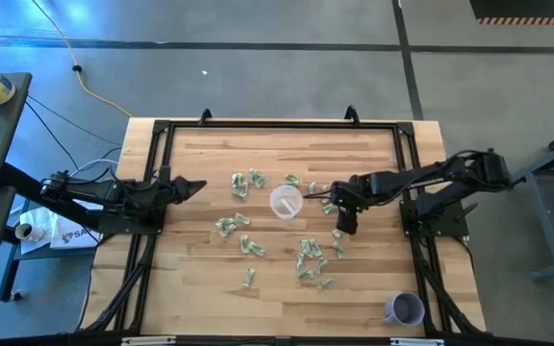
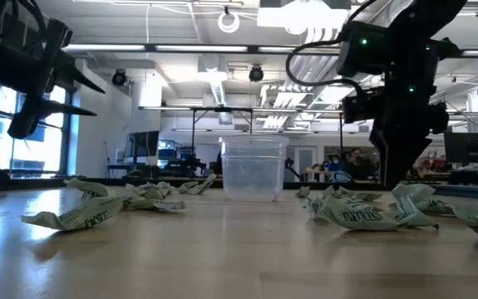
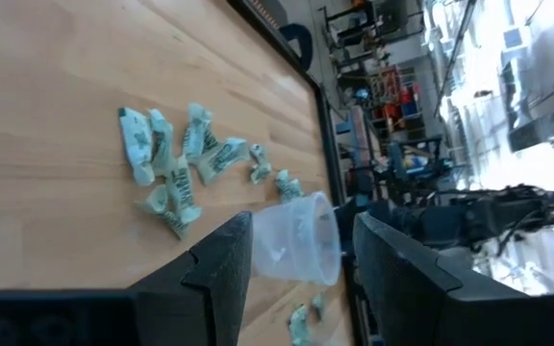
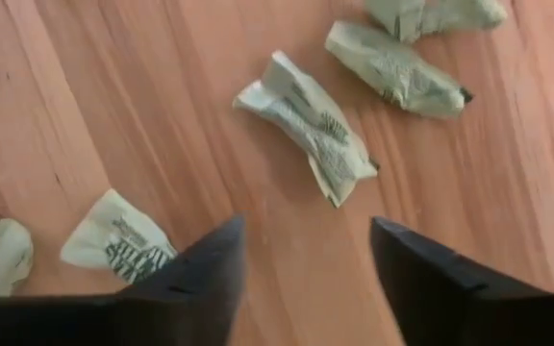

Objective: Pick and place Stevia / Truvia into bins
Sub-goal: Put the white stevia packet into the transparent container

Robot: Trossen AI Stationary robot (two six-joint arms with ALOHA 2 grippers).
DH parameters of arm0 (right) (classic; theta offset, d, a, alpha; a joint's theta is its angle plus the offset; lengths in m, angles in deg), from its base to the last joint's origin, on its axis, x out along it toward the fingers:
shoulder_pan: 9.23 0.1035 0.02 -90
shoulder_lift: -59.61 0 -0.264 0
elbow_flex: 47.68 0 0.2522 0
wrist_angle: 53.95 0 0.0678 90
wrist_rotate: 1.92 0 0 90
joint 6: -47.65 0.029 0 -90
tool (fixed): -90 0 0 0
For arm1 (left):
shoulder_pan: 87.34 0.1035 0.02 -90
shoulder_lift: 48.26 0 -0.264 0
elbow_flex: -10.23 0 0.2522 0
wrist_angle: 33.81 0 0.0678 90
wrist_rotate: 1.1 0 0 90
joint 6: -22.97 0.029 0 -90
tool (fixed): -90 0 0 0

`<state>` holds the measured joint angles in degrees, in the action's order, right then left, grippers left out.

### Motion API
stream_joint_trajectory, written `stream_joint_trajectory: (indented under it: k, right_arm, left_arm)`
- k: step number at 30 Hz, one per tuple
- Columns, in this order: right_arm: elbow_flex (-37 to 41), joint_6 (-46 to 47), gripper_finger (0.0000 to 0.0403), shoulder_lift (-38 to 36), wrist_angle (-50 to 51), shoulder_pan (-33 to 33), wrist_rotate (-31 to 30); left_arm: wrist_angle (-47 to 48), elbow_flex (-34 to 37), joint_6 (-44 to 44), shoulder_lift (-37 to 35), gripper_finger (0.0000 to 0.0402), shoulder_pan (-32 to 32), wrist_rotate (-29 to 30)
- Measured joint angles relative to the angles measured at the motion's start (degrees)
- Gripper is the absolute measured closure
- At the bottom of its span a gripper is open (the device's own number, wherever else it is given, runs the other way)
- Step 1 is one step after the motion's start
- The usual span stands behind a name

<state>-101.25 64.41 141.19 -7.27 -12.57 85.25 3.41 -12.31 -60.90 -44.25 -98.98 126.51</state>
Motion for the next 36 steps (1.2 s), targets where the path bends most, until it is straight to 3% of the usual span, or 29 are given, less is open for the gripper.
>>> stream_joint_trajectory:
  k: [4, 8, 14, 19, 24, 28, 36]
  right_arm:
    - [-2.86, -0.8, 0.0265, 1.99, 1.66, 0.02, -1.28]
    - [-7.15, -6.09, 0.0275, 5.16, 5.44, 0.02, -2.96]
    - [-14.05, -14.09, 0.0213, 13.2, 10.81, 0.02, -3.13]
    - [-19.18, -14.28, 0.0147, 18.65, 14.88, 0.02, -5.92]
    - [-20.58, -12.01, 0.0131, 21.75, 15.63, -0.67, -6.62]
    - [-20.64, -8.75, 0.0156, 22.23, 15.66, -0.92, -5.03]
    - [-20.49, -4.77, 0.0249, 22.17, 15.95, -0.68, -5.21]
  left_arm:
    - [2.68, 0.0, 0.01, 0.0, 0.0186, 0.0, -1.38]
    - [3.56, -0.13, 2.45, -0.02, 0.0186, 0.0, -1.77]
    - [3.56, -0.13, 8.48, -0.02, 0.0186, 0.0, -1.7]
    - [3.57, -0.13, 10.6, -0.02, 0.0186, 0.0, -2.06]
    - [3.58, -0.13, 14.04, -0.02, 0.0186, 0.0, -3.84]
    - [4.11, -0.59, 16.29, 0.0, 0.0186, 0.0, -4.76]
    - [3.52, -2.05, 19.18, -0.02, 0.0186, 0.0, -4.27]
